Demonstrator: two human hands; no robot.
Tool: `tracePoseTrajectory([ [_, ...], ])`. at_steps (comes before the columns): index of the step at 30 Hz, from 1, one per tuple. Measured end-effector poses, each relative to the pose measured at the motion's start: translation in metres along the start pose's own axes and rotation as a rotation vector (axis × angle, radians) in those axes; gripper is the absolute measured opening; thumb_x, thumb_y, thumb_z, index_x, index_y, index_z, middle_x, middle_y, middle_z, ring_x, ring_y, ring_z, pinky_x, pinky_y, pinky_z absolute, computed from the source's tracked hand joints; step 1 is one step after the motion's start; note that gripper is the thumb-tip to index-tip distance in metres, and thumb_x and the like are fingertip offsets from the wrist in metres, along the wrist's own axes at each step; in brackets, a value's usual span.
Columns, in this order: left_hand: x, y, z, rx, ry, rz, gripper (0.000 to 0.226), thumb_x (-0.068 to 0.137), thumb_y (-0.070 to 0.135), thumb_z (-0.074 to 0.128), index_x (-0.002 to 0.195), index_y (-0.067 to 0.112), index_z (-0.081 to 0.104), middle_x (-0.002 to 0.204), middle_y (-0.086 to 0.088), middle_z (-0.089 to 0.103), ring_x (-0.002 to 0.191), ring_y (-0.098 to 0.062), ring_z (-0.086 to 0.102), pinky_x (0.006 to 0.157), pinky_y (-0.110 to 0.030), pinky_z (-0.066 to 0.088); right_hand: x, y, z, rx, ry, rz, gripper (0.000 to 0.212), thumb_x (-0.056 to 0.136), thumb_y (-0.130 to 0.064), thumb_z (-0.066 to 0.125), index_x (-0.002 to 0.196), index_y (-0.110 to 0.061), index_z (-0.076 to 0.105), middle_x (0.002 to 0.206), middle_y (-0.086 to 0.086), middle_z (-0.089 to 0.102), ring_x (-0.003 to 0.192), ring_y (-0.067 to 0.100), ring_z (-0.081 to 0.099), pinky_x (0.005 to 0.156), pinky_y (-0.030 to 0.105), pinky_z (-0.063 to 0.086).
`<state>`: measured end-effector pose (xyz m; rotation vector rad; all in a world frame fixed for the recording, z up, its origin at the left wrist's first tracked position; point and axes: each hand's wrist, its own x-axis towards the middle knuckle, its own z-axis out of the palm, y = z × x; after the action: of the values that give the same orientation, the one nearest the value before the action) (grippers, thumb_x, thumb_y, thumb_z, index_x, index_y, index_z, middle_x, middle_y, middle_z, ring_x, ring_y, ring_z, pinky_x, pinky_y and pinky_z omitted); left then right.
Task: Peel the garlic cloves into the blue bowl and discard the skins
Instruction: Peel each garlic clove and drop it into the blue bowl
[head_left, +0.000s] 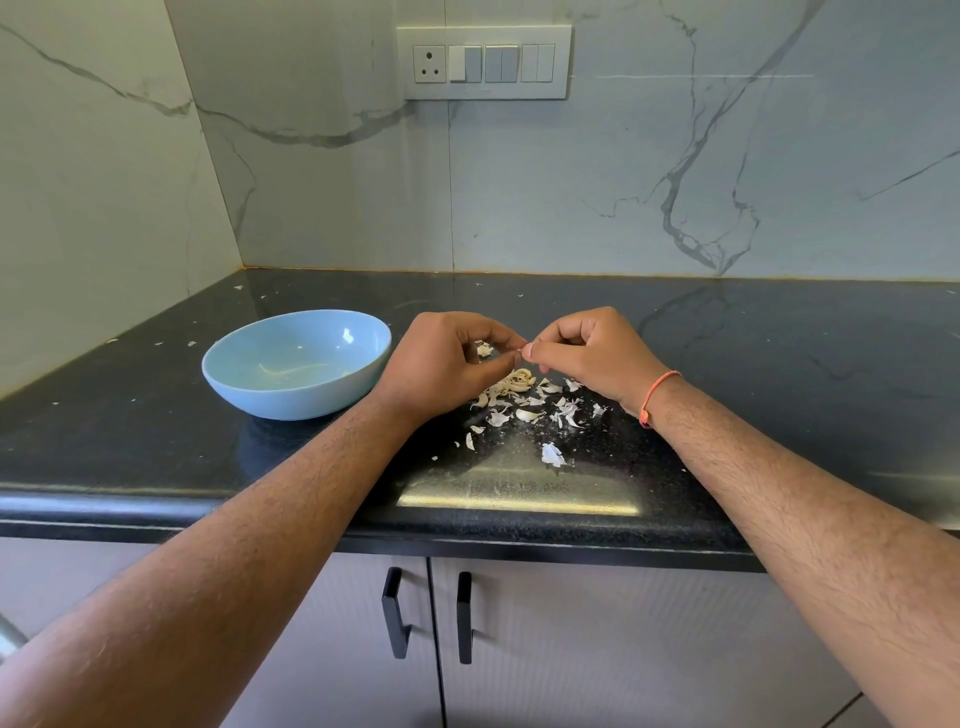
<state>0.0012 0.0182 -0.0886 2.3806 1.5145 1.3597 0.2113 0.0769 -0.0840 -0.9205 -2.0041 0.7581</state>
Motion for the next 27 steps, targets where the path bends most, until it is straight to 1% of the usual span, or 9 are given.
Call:
tracePoseTrajectory([
  [2,0.000,0.000,0.000,-0.026,0.035,-0.038,0.008,0.092,0.030,0.081,0.098,0.034,0.083,0.067,0.029,0.068,0.050,-0.012,0.060,0.053,-0.023,0.046,-0.002,-0.003,-0.001,0.074,-0.013,-0.010,0.015,0.088,-0.028,0.082,0.080,-0.015,0.082,0.071,0.010,0.073,0.057,0.007,0.053,0.059,0.024,0.045],
  [4,-0.001,0.000,-0.001,-0.073,0.074,-0.071,0.007,0.092,0.031,0.081,0.099,0.030,0.082,0.062,0.023,0.070,0.047,-0.011,0.062,0.052,-0.024,0.048,-0.003,-0.003,-0.001,0.175,-0.031,-0.023,0.014,0.085,-0.025,0.086,0.094,-0.015,0.084,0.087,0.007,0.079,0.074,0.010,0.068,0.073,0.025,0.057],
  [6,-0.001,0.001,-0.002,-0.087,0.079,-0.079,0.008,0.091,0.033,0.082,0.098,0.028,0.082,0.060,0.026,0.068,0.045,-0.008,0.059,0.050,-0.021,0.045,-0.001,0.001,0.000,0.171,0.006,-0.048,0.017,0.084,-0.022,0.087,0.100,-0.015,0.083,0.095,0.004,0.081,0.088,0.016,0.074,0.086,0.030,0.060],
  [8,-0.002,0.003,-0.002,-0.070,0.063,-0.078,0.008,0.090,0.034,0.084,0.095,0.028,0.083,0.058,0.031,0.064,0.044,-0.004,0.056,0.051,-0.014,0.040,0.000,0.003,-0.001,0.137,0.057,-0.081,0.015,0.086,-0.020,0.085,0.100,-0.014,0.083,0.096,-0.001,0.081,0.094,0.016,0.076,0.089,0.029,0.061],
  [12,-0.001,0.002,-0.002,-0.068,0.048,-0.087,0.009,0.090,0.035,0.084,0.095,0.028,0.084,0.061,0.033,0.066,0.049,-0.002,0.062,0.053,-0.012,0.042,0.001,0.003,-0.001,0.140,0.076,-0.088,0.015,0.087,-0.016,0.083,0.100,-0.009,0.083,0.095,-0.002,0.081,0.077,-0.001,0.071,0.068,0.012,0.052],
  [15,-0.001,0.002,-0.002,-0.059,0.020,-0.069,0.009,0.092,0.033,0.081,0.099,0.029,0.084,0.062,0.036,0.065,0.050,-0.001,0.062,0.054,-0.009,0.040,0.002,0.005,-0.001,0.159,0.075,-0.060,0.014,0.088,-0.016,0.083,0.101,-0.011,0.083,0.095,0.004,0.081,0.069,0.006,0.069,0.055,0.019,0.051],
  [17,-0.001,0.002,-0.002,-0.049,0.010,-0.063,0.008,0.093,0.032,0.081,0.099,0.030,0.084,0.063,0.037,0.064,0.051,0.000,0.061,0.054,-0.008,0.040,0.002,0.006,-0.001,0.175,0.068,-0.048,0.013,0.087,-0.017,0.083,0.100,-0.013,0.083,0.094,0.006,0.081,0.069,0.015,0.069,0.054,0.027,0.053],
  [23,0.001,0.001,0.000,-0.017,-0.003,-0.055,0.004,0.095,0.030,0.078,0.095,0.027,0.079,0.069,0.037,0.065,0.056,-0.002,0.061,0.056,-0.007,0.039,0.004,0.010,0.000,0.252,0.048,-0.018,0.010,0.086,-0.020,0.085,0.096,-0.020,0.085,0.094,0.011,0.080,0.071,0.035,0.065,0.058,0.033,0.054],
  [27,0.001,0.003,0.000,-0.017,-0.054,-0.031,0.006,0.099,0.018,0.072,0.095,0.023,0.073,0.067,0.039,0.061,0.047,-0.004,0.049,0.051,-0.010,0.034,0.002,0.006,0.002,0.312,0.001,0.032,0.012,0.087,-0.012,0.082,0.099,-0.010,0.083,0.097,0.010,0.080,0.069,0.020,0.064,0.056,0.029,0.054],
])
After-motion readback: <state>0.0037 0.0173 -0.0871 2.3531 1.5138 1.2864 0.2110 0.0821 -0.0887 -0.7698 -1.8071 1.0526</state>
